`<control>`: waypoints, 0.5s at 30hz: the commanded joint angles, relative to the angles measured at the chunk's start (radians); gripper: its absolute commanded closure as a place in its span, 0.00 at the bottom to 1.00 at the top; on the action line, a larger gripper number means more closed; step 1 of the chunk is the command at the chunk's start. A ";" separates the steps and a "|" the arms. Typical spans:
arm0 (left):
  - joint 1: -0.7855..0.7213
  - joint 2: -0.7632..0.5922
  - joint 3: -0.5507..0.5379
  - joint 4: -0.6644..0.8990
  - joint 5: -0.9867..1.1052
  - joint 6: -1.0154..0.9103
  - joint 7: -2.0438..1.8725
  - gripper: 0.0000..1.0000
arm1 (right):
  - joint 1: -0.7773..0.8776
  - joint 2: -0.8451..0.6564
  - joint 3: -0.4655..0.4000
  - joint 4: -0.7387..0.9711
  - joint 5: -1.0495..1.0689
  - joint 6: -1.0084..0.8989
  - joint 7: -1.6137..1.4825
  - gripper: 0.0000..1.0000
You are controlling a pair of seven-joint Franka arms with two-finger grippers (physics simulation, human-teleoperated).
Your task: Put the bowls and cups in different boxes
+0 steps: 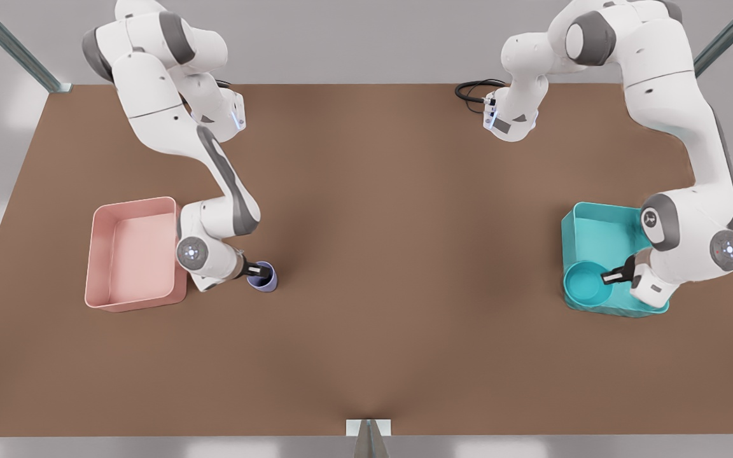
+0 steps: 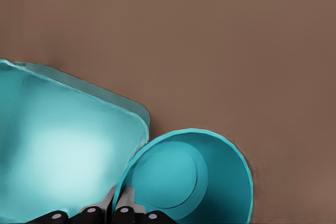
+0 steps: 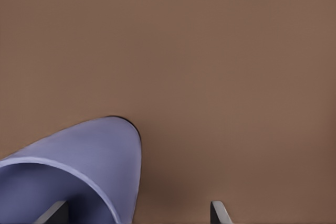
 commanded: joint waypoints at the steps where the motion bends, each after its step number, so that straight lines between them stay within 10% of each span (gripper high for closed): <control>1: 0.035 -0.015 0.051 -0.015 0.057 -0.120 0.269 0.79 | 0.001 0.003 0.001 0.002 0.001 0.008 -0.002 0.05; 3: 0.043 -0.014 0.101 -0.075 0.057 -0.020 0.392 0.79 | 0.003 0.019 0.001 0.006 -0.002 0.008 -0.002 0.48; 6: 0.044 -0.012 0.129 -0.244 0.055 0.176 0.470 0.79 | 0.003 0.023 0.001 0.016 -0.002 0.005 -0.002 0.78; 14: 0.058 0.124 0.128 -0.291 0.047 0.385 0.469 0.79 | -0.071 -0.124 -0.012 0.077 -0.014 -0.093 -0.213 0.79; 15: 0.056 0.124 0.128 -0.290 0.047 0.382 0.469 0.59 | -0.123 -0.177 -0.015 0.075 -0.043 -0.145 -0.376 0.79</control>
